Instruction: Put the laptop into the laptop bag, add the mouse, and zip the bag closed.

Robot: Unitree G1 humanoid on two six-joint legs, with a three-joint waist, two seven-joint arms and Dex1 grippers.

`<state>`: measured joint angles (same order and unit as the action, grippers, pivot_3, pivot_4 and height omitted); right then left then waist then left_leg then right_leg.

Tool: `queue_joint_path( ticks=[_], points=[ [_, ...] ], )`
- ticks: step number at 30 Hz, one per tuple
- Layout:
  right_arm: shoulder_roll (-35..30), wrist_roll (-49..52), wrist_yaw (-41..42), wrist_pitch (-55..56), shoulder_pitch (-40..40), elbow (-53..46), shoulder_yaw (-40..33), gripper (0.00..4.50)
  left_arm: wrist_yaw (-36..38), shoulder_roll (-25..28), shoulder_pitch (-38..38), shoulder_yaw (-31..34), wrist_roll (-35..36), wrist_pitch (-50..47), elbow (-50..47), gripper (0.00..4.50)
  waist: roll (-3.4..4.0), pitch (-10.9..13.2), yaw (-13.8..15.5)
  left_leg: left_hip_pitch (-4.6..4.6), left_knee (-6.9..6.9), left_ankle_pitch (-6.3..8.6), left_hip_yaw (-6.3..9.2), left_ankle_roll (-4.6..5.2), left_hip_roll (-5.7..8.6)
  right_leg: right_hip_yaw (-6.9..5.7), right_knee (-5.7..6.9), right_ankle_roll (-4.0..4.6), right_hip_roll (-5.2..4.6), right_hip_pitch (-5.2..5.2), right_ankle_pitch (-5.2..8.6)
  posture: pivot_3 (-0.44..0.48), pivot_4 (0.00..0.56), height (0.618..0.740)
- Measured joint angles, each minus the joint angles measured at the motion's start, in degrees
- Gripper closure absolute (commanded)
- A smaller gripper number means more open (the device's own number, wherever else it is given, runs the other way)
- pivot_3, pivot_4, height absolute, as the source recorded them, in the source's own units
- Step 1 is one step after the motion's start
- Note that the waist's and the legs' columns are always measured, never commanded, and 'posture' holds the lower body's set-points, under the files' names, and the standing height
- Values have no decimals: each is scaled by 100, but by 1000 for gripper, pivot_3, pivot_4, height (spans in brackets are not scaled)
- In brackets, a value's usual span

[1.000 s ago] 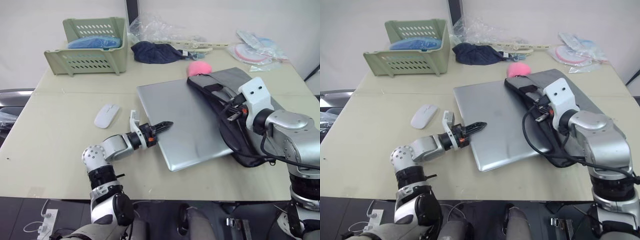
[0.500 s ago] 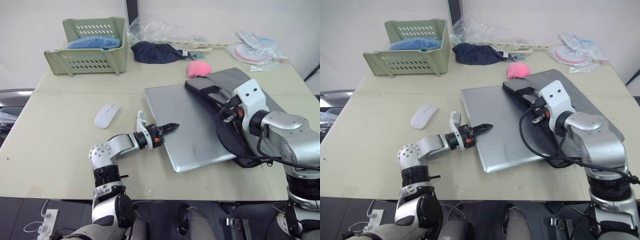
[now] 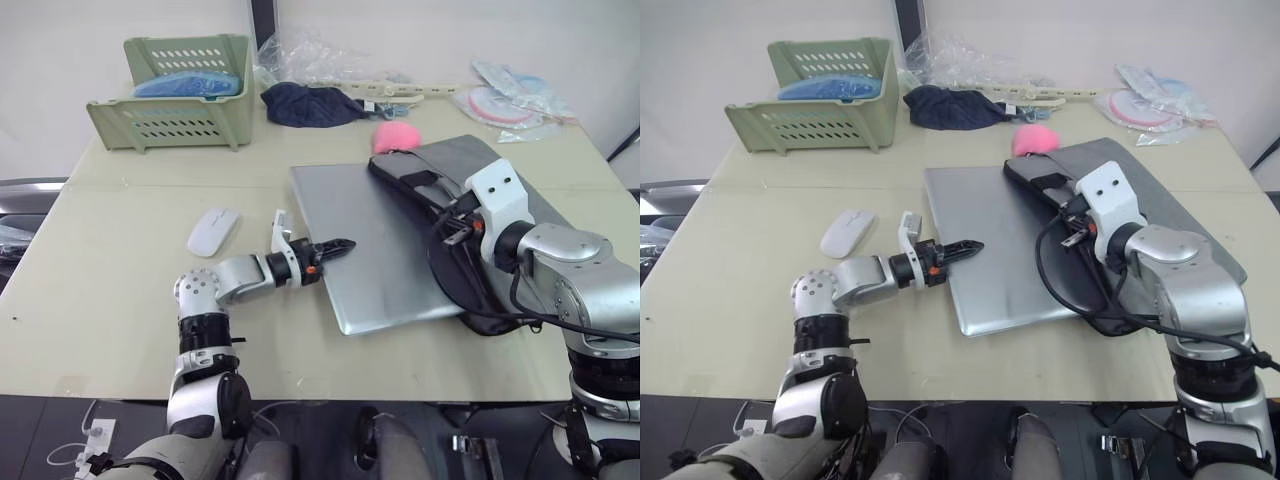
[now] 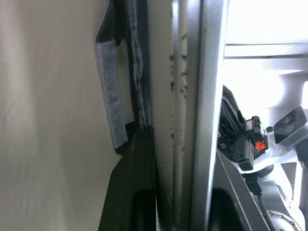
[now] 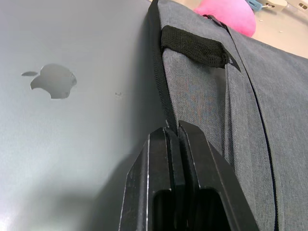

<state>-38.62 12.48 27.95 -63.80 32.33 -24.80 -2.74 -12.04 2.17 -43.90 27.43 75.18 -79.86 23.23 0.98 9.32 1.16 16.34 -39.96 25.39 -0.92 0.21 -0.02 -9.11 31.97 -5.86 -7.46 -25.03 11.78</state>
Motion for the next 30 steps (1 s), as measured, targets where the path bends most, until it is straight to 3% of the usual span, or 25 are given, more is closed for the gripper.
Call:
queue_joint_path(
  ticks=[12, 19, 30],
  points=[
    [1, 1, -3, -2, 0, -53, 0, 4411, 422, 184, -155, -188, -294, 9, 273, 4014, 0, 0, -10, 1, 0, -1, -2, 1, 1, 0, 0, 0, -1, -1, 0, 0, 150, 740],
    [89, 9, -18, -24, 3, -90, 6, 4411, 449, -458, -48, -390, -362, 157, 258, 4014, 0, 0, -41, -1, 0, -2, -4, 3, 2, 3, 3, 0, -2, -2, 0, 0, 150, 740],
    [179, 27, -116, -71, 39, -91, 30, 4411, 340, -688, -39, -377, -687, 821, 233, 4014, 1, 0, -47, -1, -1, -3, -6, 5, 2, 5, 5, 0, -3, -3, -1, 0, 150, 740]
  ],
)
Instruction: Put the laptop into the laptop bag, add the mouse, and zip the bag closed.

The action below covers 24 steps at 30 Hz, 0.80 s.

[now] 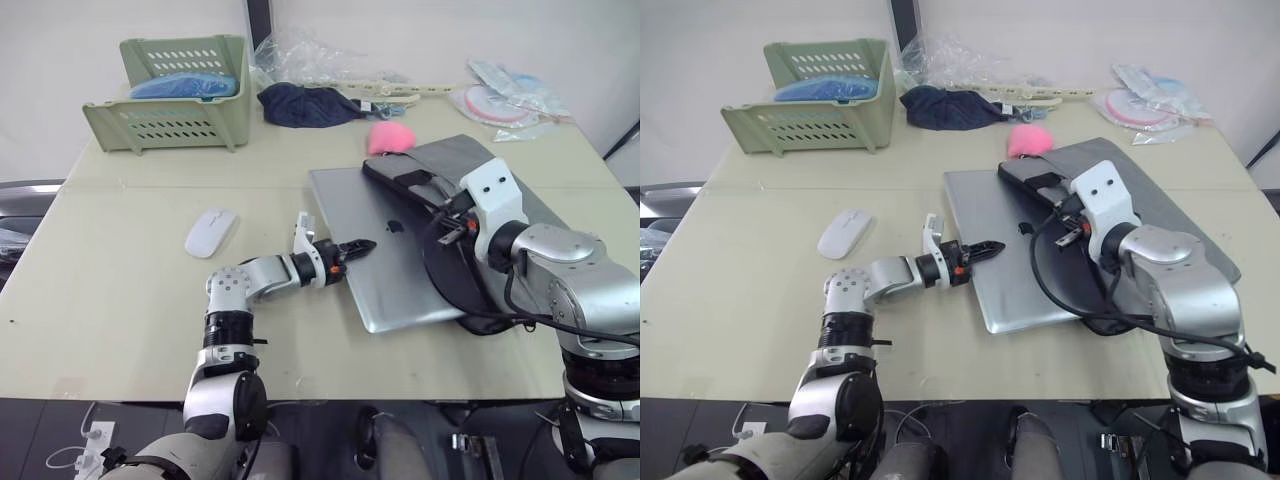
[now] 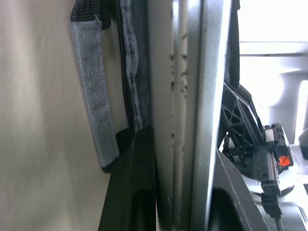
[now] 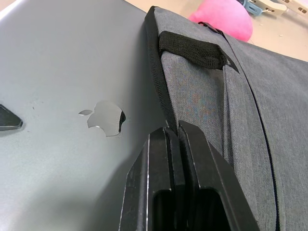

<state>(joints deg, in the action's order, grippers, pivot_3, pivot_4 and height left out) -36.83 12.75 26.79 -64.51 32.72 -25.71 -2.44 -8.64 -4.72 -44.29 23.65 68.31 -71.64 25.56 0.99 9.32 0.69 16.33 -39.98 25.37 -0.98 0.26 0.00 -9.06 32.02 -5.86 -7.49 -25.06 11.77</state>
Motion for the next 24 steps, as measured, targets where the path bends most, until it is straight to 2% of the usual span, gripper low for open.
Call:
queue_joint_path(
  ticks=[15, 24],
  points=[
    [205, 18, -161, -358, 81, -223, -1, 4411, 105, -346, -2, -74, -356, 472, 2, 4014, 0, 0, 18, 0, -1, 0, -1, 1, 0, 0, 0, 0, 0, 0, 0, 0, 150, 740],
    [336, 43, -261, -686, 251, -342, -8, 4411, 437, -387, -76, -224, -605, 781, 243, 4014, 1, 0, 22, 0, -1, -1, -1, 1, 0, 0, 0, 0, 0, 1, 0, 0, 150, 740]
  ],
)
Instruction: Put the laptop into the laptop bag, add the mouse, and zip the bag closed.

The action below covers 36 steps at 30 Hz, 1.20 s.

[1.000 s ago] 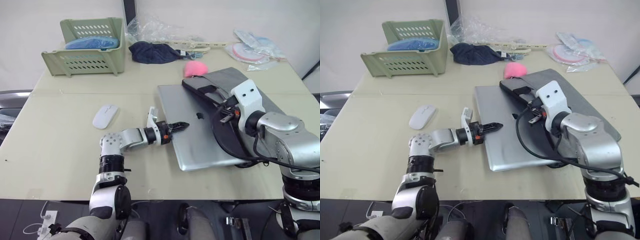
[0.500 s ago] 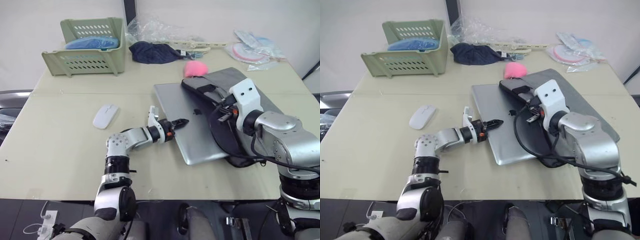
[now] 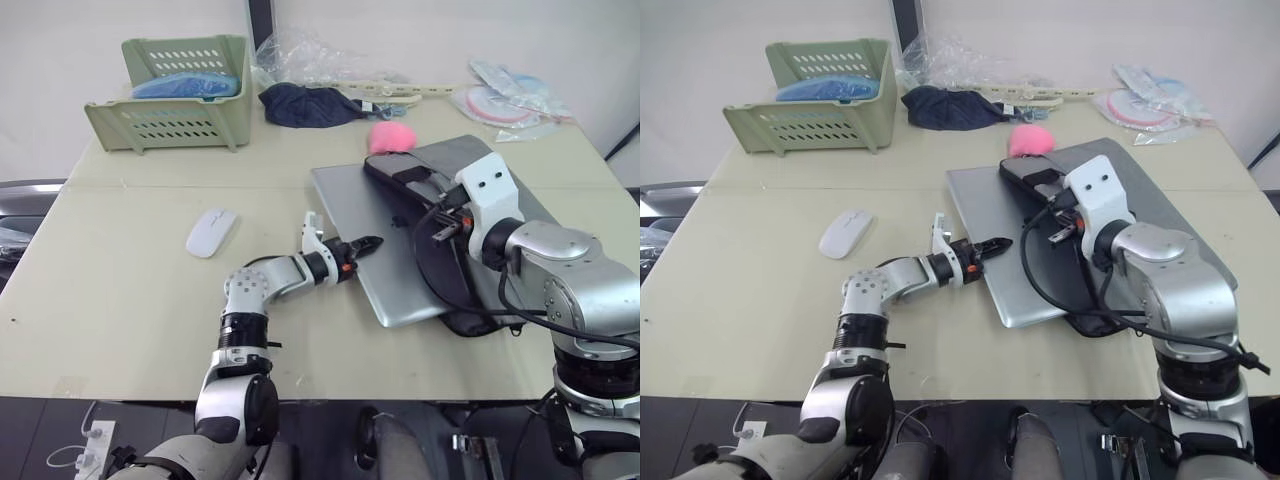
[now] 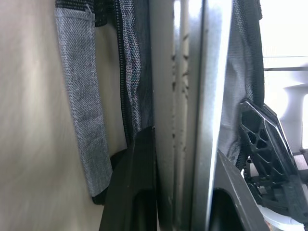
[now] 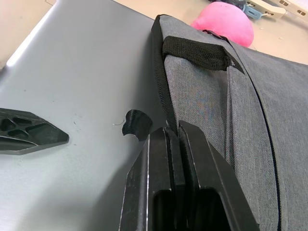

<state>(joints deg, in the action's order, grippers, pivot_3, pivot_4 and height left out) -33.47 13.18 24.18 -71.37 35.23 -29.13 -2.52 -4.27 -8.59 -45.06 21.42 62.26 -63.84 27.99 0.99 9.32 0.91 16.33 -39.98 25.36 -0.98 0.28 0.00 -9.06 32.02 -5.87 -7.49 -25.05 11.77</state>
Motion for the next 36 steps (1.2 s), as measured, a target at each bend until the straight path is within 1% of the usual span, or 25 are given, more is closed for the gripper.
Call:
queue_joint_path(
  ticks=[9, 20, 26, 36],
  points=[
    [38, 2, -61, -22, 59, 0, 0, 4411, 227, -16, -199, -90, -183, 176, 328, 4014, 0, 0, 9, 0, 0, -1, 0, 1, 2, 0, 0, 0, -1, 0, 0, 0, 150, 740],
    [68, 3, -80, -21, 59, 0, 1, 4411, 242, -23, -199, -141, -185, 140, 326, 4014, 0, 0, 12, 0, 0, -1, 0, 2, 2, 0, 0, 0, -2, 0, 0, 0, 150, 740],
    [139, 2, -117, -23, 143, 1, 9, 4411, 341, -43, -280, -248, -243, 316, 473, 4014, 0, 0, 7, 0, 0, -1, 0, 2, 2, 0, 0, 0, -1, 0, 0, 0, 150, 740],
    [198, 13, -124, -50, 227, 1, 63, 4411, 686, -99, -724, -505, -519, 719, 1148, 4014, 0, 0, -20, 0, 1, -2, -1, 4, 3, -1, 0, 0, -1, -1, 0, 0, 150, 740]
  ],
)
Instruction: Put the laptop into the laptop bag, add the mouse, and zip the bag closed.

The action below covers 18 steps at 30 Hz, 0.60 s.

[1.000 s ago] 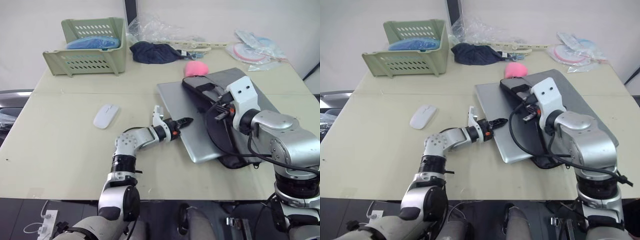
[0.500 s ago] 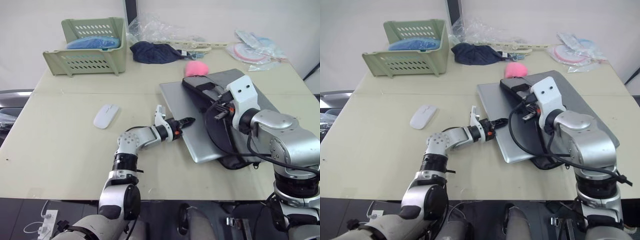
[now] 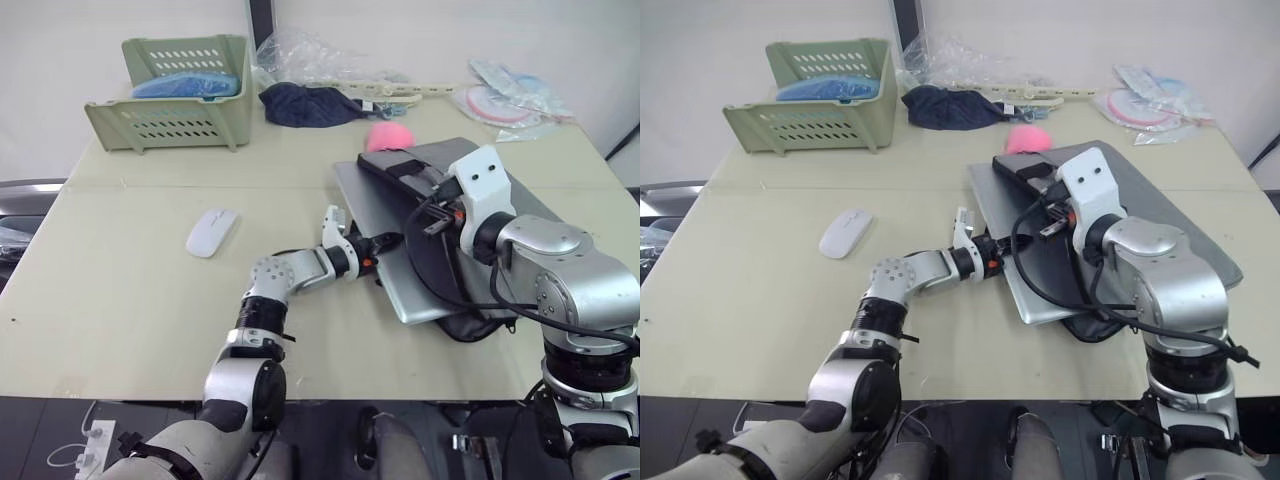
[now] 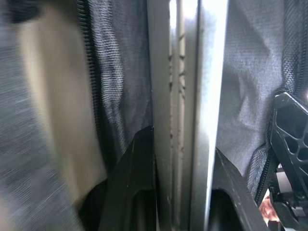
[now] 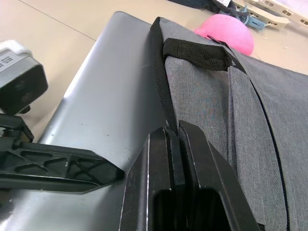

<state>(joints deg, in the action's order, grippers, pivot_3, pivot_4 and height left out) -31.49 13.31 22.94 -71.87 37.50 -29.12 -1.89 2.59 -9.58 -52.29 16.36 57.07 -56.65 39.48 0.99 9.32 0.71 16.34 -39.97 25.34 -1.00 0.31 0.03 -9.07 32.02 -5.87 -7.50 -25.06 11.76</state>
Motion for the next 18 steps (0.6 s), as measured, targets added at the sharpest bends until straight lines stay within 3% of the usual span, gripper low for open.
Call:
queue_joint_path(
  ticks=[18],
  points=[
    [177, 3, -75, -193, 54, -2, 43, 4411, 396, -114, -587, 83, -346, 894, 1120, 4014, 0, 0, -85, -1, 0, -1, 0, 3, 0, 1, 2, -2, -2, 0, -2, 0, 150, 740]
  ],
)
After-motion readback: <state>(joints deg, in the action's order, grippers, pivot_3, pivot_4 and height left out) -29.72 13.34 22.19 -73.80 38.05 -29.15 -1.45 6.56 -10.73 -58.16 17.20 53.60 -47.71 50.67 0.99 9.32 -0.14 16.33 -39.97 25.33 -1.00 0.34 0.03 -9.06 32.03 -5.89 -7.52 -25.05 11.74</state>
